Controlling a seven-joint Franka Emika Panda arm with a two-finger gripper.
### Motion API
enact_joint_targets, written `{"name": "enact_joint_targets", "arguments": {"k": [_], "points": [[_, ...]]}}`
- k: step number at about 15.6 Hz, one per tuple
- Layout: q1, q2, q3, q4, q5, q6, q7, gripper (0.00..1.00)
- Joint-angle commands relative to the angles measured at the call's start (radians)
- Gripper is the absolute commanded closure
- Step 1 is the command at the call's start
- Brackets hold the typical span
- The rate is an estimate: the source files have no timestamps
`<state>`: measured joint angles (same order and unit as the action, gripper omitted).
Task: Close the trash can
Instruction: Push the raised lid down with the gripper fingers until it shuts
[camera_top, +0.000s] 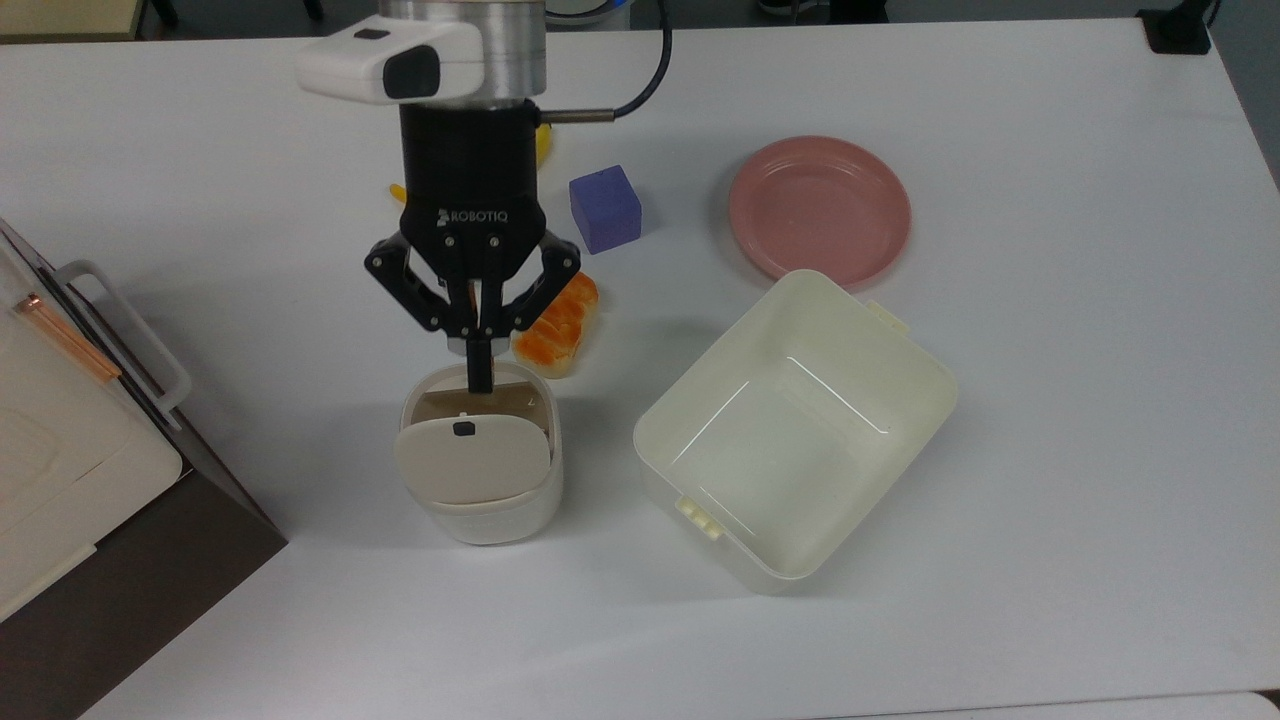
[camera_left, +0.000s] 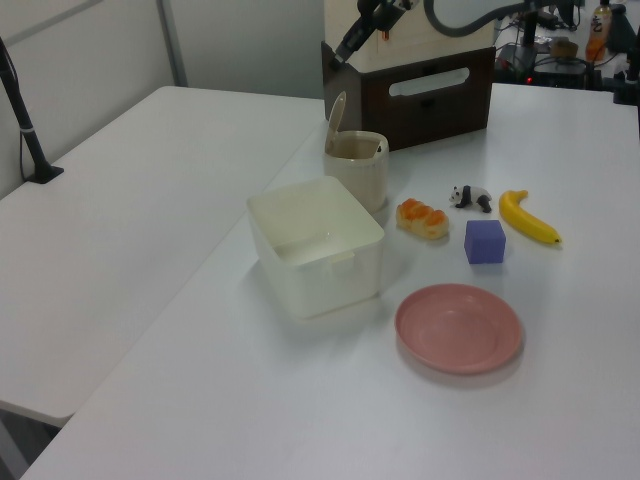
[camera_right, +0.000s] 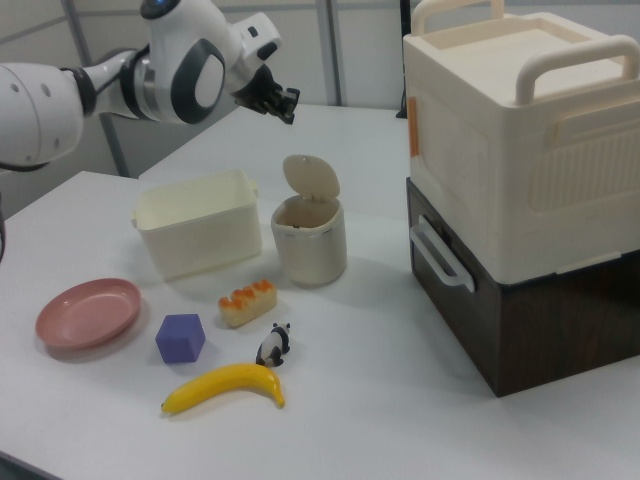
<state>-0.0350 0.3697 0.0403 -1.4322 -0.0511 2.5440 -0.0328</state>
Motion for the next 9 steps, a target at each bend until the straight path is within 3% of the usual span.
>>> {"name": "enact_joint_targets", "arguments": {"k": [1, 9], "points": [[-0.002, 0.061, -0.011, 0.035, 0.004, 0.099, -0.025, 1.00], [-0.020, 0.084, -0.011, 0.033, 0.004, 0.114, -0.022, 1.00]]}}
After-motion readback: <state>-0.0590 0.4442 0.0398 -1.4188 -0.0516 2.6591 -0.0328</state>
